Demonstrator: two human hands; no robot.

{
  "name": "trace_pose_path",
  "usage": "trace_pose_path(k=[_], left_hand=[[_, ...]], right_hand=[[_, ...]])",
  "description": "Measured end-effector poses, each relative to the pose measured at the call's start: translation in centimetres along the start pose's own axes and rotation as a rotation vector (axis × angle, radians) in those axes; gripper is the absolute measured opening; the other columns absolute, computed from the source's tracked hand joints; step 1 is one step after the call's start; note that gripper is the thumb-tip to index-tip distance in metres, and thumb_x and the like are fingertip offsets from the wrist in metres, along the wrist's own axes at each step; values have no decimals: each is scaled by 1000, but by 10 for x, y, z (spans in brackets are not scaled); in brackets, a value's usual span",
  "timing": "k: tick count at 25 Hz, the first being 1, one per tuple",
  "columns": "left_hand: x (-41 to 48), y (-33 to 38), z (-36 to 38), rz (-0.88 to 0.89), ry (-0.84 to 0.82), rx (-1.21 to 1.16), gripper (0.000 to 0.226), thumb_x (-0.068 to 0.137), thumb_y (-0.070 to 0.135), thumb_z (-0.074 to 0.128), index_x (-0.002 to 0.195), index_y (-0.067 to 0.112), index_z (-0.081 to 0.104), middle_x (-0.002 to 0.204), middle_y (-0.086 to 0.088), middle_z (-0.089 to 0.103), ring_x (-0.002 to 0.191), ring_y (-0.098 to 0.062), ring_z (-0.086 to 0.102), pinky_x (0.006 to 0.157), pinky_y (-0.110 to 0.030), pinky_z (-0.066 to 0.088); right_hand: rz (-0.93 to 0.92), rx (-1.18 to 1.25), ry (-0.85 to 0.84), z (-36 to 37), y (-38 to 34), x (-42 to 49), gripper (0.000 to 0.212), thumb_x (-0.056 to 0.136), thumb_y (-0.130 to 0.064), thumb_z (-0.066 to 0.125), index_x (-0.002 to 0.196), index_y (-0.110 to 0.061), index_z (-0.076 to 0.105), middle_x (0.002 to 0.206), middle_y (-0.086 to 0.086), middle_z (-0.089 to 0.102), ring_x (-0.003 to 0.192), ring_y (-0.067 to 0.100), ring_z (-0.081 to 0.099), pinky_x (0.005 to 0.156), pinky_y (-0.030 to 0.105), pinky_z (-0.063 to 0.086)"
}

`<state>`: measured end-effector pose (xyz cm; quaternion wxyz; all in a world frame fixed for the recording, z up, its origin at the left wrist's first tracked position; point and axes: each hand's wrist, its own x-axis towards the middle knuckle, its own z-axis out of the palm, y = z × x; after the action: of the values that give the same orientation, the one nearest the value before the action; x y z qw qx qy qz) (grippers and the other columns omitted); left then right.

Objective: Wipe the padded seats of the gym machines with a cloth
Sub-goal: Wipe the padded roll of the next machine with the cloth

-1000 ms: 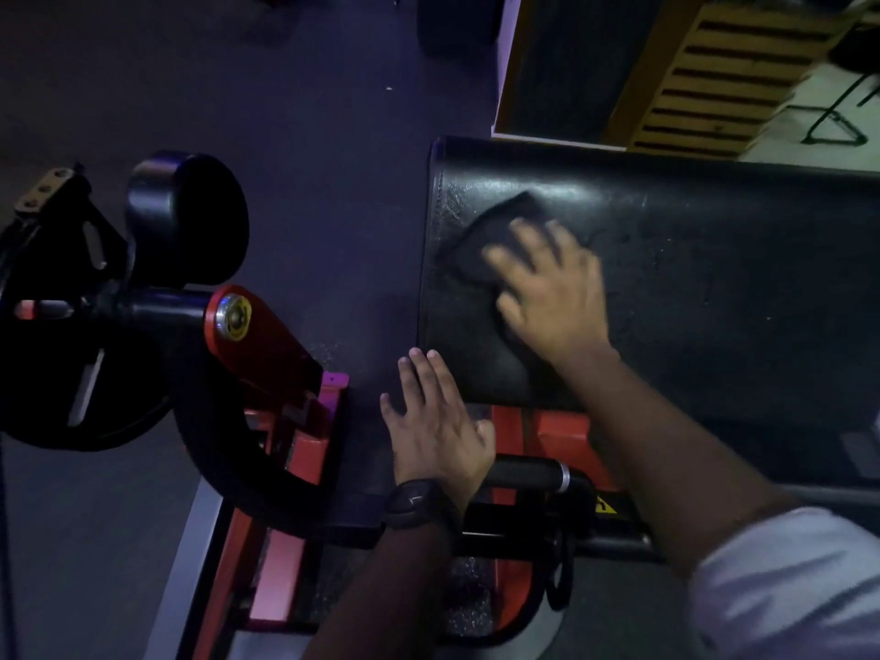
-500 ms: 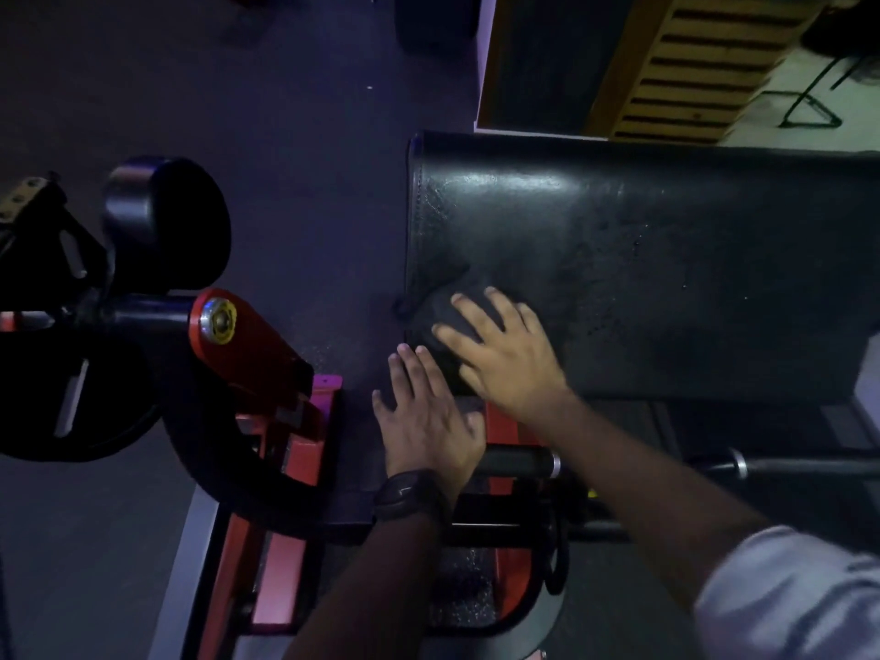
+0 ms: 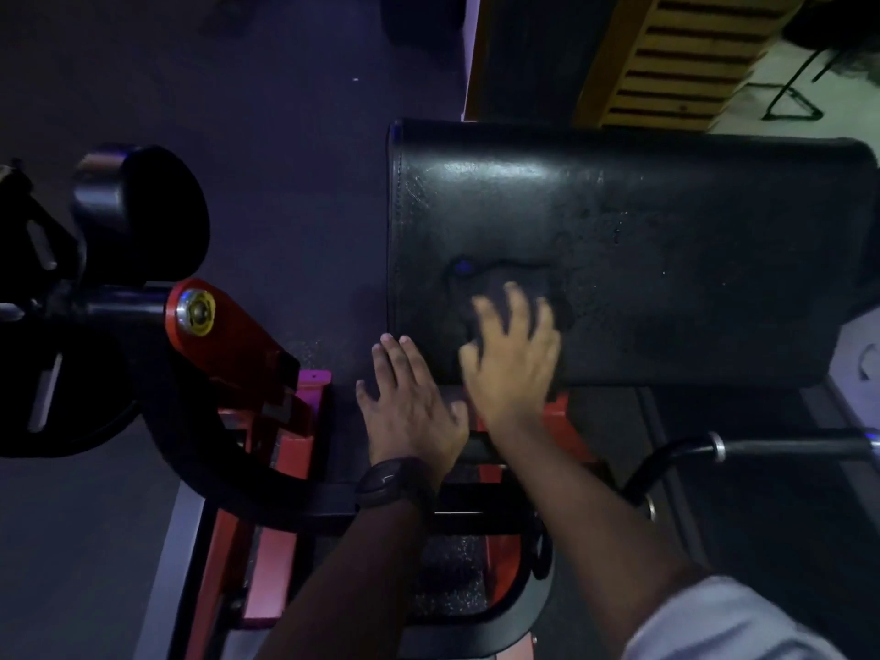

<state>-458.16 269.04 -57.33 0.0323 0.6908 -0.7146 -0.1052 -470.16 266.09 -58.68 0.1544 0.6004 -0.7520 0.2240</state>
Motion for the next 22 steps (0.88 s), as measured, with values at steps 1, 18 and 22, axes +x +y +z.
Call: trace_pose_path(k=[1,18,22], left_hand=[[0,0,0,3,1,2,98,87,46,50,159,-2,6,167,-22,9,155,-33,10,115,-59,31],[-2,-1,1,14,11,41,98,86,48,50,159,-2,7,167,-23,11,155,-34,13,115,-58,32],[-1,0,1,7,12,45,98,84,48,50,158,-3,11,166,-23,15,154,-35,16,113,-58,34]], right_hand=[[-247,-38,-34,1,1,-3,62,75,-35,67,137,-34,57,152,4,45,135,38,43,102,53,41],[-873,-197,-140,-9,70,36,58,79,-40,61,136,-38,56,150,1,49,134,35,45,99,48,43],[-148,-11,-33,-5,41,1,63,73,-34,72,135,-35,58,152,2,45,137,36,40,104,52,41]])
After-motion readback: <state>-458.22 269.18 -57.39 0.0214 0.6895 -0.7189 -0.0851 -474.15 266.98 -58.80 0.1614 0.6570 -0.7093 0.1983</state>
